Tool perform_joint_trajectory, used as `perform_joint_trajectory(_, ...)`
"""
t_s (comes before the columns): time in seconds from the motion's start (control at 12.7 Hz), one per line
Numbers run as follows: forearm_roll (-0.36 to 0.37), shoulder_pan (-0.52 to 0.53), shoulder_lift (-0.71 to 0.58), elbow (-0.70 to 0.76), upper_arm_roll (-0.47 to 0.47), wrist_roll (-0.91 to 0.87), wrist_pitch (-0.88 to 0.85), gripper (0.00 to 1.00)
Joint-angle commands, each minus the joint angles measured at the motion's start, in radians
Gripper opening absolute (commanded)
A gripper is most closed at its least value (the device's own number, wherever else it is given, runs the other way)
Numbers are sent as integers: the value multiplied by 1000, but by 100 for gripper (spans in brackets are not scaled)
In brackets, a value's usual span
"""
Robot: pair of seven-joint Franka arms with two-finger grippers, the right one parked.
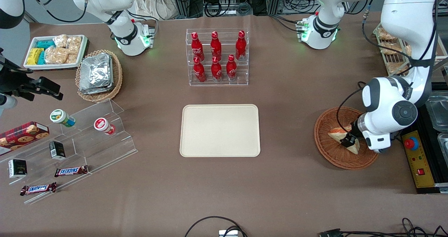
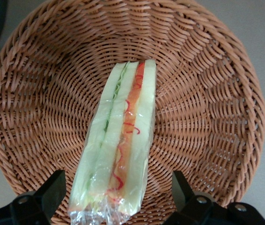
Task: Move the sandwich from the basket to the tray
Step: 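Close the left gripper on the sandwich's edge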
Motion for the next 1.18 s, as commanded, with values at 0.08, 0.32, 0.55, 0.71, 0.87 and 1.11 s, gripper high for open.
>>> perform_joint_trajectory(0.08, -1, -11, 18, -11, 12, -19, 50, 99)
perform_joint_trajectory(0.32, 14, -21, 18, -11, 20, -10, 41, 62)
perform_joint_trajectory(0.55, 17, -24, 14, -8, 20, 1, 29, 3)
perform_joint_trajectory(0.71, 20, -30, 3, 0, 20, 39, -17, 0)
perform_joint_trajectory(0.87, 20, -30, -29, 18, 23, 97, -64, 0)
perform_joint_trajectory(1.11, 20, -32, -100, 72, 26, 269, -159, 0)
